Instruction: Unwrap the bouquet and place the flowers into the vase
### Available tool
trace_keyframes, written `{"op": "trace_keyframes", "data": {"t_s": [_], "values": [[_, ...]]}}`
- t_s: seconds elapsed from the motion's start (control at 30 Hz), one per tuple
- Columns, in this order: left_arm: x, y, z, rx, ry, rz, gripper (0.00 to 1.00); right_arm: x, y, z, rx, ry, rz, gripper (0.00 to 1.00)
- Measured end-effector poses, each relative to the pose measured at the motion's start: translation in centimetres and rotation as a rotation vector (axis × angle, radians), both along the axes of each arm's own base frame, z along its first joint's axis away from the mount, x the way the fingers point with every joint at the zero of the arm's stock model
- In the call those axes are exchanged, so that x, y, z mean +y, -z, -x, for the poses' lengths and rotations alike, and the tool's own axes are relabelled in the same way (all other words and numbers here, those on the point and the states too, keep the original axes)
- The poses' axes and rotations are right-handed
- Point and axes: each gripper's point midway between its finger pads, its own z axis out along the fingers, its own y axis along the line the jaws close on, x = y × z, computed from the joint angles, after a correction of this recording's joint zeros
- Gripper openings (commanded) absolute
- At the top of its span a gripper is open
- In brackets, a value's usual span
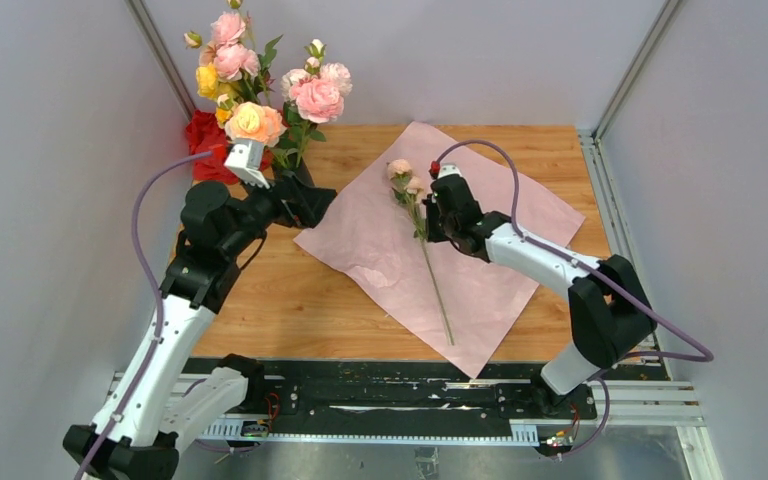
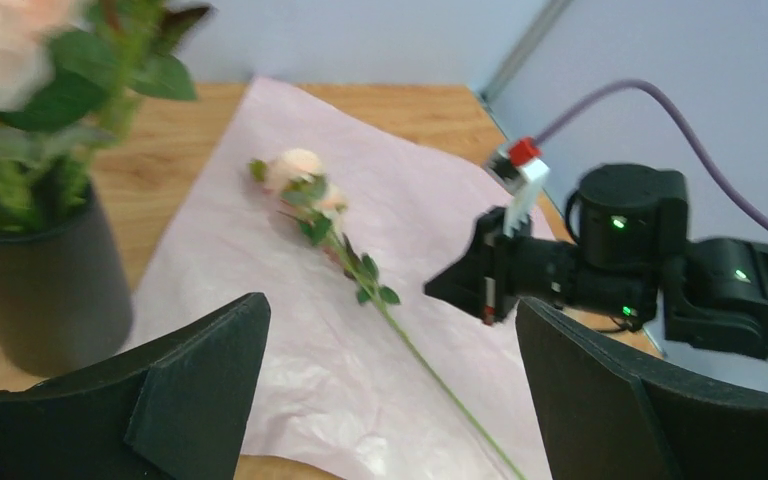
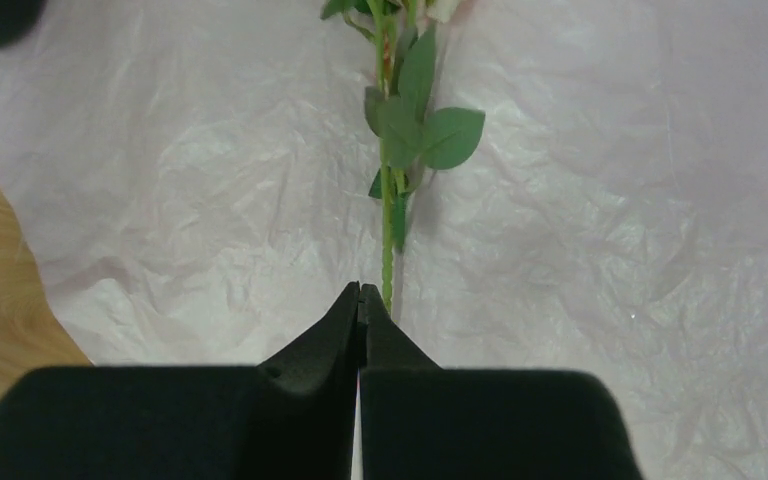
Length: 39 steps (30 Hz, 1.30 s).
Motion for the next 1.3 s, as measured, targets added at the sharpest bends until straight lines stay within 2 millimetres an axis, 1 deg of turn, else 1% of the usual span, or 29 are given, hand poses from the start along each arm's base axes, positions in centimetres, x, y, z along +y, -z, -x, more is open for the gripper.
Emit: {"op": "trace_keyframes", "data": {"t_s": [0.07,0.13,0.17,0.2,0.27,0.33,0.43,0.5,0.57,0.6,0.63,0.67,0.7,0.77,0.97,1.07,1.13,1.2,1.23,1.27,1.3], "values": [[-1.4,1.0,-0.1,0.032,0.054,0.003,1.00,-0.1,1.6,0.3,0.030,-0.004,0.017,0.00],[-3.0,2.3,0.1,0.070,0.116,-0.005,1.00,-0.3,3.2,0.7,0.063,-0.007,0.034,0.00],[-3.7,2.8,0.4,0.084,0.142,-0.009,1.00,-0.4,4.1,0.9,0.083,-0.007,0.045,0.02],[-4.3,3.2,0.6,0.094,0.165,-0.012,1.00,-0.5,4.9,1.1,0.100,-0.007,0.055,0.14],[-5.1,3.5,1.0,0.101,0.194,-0.014,1.00,-0.5,5.8,1.1,0.116,-0.005,0.065,0.31],[-5.7,3.8,1.4,0.106,0.217,-0.013,1.00,-0.4,6.8,1.0,0.135,-0.001,0.079,0.40],[-6.3,3.8,1.7,0.103,0.237,-0.013,1.00,0.2,8.1,-0.2,0.158,0.000,0.108,0.42],[-6.5,3.9,1.8,0.104,0.244,-0.014,1.00,0.8,8.8,-1.1,0.167,0.001,0.118,0.42],[-6.5,4.0,1.8,0.107,0.246,-0.015,1.00,1.2,9.4,-1.6,0.175,0.000,0.123,0.42],[-6.5,4.1,1.8,0.111,0.246,-0.017,1.00,1.3,9.8,-1.9,0.180,0.000,0.128,0.40],[-6.5,4.3,1.8,0.114,0.244,-0.019,1.00,1.4,10.2,-2.0,0.188,0.000,0.135,0.36],[-6.5,4.4,1.7,0.117,0.242,-0.020,1.00,1.4,10.5,-2.1,0.192,0.000,0.141,0.29],[-6.5,4.6,1.7,0.120,0.241,-0.022,1.00,1.5,10.4,-2.4,0.190,0.001,0.143,0.16],[-6.5,4.7,1.7,0.122,0.240,-0.025,1.00,1.8,10.2,-2.9,0.181,0.002,0.142,0.00],[-6.6,4.9,1.5,0.126,0.240,-0.031,1.00,1.8,10.2,-3.0,0.182,0.005,0.145,0.00],[-6.9,5.4,1.2,0.140,0.245,-0.035,1.00,1.3,9.5,-2.4,0.165,0.011,0.136,0.00],[-7.4,6.0,1.0,0.156,0.259,-0.041,1.00,0.6,8.2,-1.1,0.148,0.012,0.122,0.00],[-8.1,6.7,1.0,0.171,0.280,-0.047,1.00,0.1,5.9,-0.2,0.108,0.012,0.092,0.00],[-8.4,7.0,1.1,0.176,0.291,-0.049,1.00,0.0,4.7,0.1,0.083,0.013,0.074,0.00],[-8.9,7.5,1.3,0.186,0.308,-0.050,1.00,-0.1,2.6,0.4,0.038,0.013,0.042,0.00],[-9.3,7.8,1.4,0.191,0.320,-0.048,1.00,-0.1,1.1,0.6,0.006,0.013,0.019,0.00]]}}
